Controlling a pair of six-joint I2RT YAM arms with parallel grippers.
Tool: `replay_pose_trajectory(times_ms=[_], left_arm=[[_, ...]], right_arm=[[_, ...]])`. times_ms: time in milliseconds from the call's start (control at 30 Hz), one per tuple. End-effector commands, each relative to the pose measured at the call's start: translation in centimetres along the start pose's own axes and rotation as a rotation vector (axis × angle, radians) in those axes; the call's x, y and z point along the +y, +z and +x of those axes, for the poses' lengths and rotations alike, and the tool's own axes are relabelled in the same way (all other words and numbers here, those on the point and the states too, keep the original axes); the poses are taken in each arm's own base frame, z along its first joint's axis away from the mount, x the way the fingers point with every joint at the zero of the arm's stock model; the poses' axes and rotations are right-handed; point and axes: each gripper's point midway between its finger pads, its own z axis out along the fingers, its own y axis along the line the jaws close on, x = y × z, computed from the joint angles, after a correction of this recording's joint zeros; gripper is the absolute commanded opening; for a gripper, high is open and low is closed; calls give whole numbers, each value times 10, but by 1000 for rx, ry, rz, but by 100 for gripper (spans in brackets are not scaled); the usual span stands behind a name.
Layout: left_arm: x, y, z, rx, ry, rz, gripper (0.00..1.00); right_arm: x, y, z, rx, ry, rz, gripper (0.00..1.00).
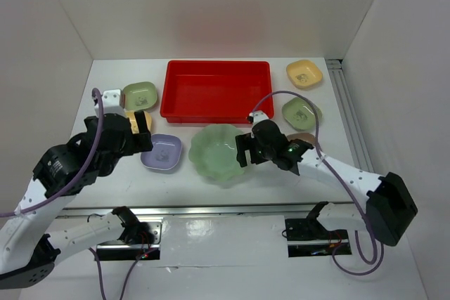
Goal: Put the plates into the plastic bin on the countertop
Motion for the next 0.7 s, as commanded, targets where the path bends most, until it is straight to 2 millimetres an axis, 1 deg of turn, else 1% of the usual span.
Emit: replay_pose_trajectory(times_ms=[0,33,100,133,167,200,233,267,300,333,367,400,433,467,500,533,567,633,667], left_arm=[[-4,-2,-6,-26,-31,30,100],[-6,-2,-5,-20,-31,39,100],[-7,-1,-1,-9,-26,42,100],[-7,1,2,-2,-19,38,100],[-8,1,0,-8,-25,42,100],[-8,1,0,-8,-25,42,100],[-6,0,2,-9,-26,42,100],[-6,0,2,-9,-26,42,100],[-4,0,4,-9,-16,42,100],[-5,0,2,-15,-22,46,100],[-5,0,2,-15,-22,46,100],[-4,0,5,-14,-21,46,100],[-4,0,5,-14,-12,46,100],[-4,0,5,-14,-12,46,100],[-3,2,7,-8,-6,42,100],[-3,2,7,-8,-6,42,100],[-3,2,7,-8,3,41,100],[-2,0,7,-15,-2,45,100],[-2,0,7,-15,-2,46,100]], right_arm=[[7,21,-17,-79,10,-10,91],[6,25,-19,-89,11,-2,91],[1,34,-13,-77,9,26,91],[-3,37,-12,-81,9,46,90],[-4,40,-9,-70,7,51,90],[-9,46,-7,-64,12,71,90],[-11,48,-9,-71,13,79,88],[-12,50,-6,-69,13,80,88],[-15,53,-6,-69,20,89,86],[-21,58,-4,-69,17,98,86],[-20,59,-1,-67,17,89,84],[-23,63,-2,-66,15,89,82],[-23,67,2,-69,15,78,77],[-26,69,7,-60,24,72,74],[-30,70,7,-66,31,76,70],[-30,72,12,-55,30,71,66],[-31,73,15,-53,30,72,52],[-32,70,17,-55,30,71,37],[-32,71,24,-40,39,67,28]])
